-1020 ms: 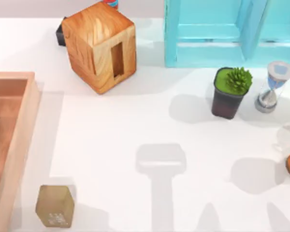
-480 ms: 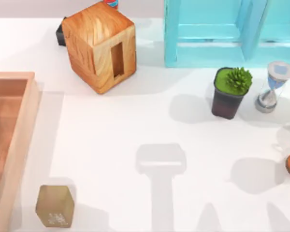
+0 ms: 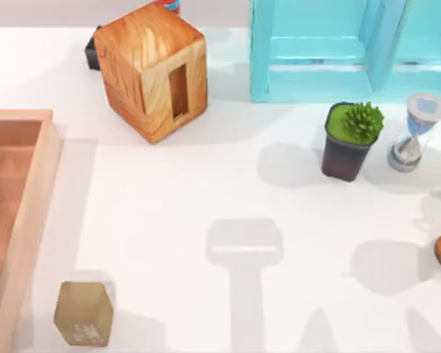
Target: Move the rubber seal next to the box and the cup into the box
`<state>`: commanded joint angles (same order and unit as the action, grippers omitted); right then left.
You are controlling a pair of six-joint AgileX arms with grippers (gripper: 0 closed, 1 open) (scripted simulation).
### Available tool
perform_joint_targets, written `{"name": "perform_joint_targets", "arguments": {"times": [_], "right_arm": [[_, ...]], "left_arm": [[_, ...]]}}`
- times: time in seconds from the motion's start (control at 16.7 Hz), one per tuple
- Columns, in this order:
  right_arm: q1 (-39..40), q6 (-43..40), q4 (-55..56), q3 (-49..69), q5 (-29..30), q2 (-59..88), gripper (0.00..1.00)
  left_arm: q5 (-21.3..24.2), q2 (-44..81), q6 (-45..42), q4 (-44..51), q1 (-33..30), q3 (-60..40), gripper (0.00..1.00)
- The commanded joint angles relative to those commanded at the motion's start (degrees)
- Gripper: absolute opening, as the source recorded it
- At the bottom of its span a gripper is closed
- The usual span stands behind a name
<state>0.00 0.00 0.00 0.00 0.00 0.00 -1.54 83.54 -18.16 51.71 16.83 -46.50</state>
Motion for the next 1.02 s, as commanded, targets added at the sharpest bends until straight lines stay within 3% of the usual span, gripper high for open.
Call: {"name": "perform_joint_targets", "arguments": {"times": [0.48,1.02], "right_arm": [[0.0,0.0,0.0,0.0,0.0,0.0,1.00],[0.0,0.0,0.0,0.0,0.0,0.0,1.00]], "left_arm": [[-0.2,-0.1,-0.6,0.3,-0.5,-0.8,1.00],[-2.1,-0.8,-4.3,12.4,-4.1,-16.8,1.00]]}}
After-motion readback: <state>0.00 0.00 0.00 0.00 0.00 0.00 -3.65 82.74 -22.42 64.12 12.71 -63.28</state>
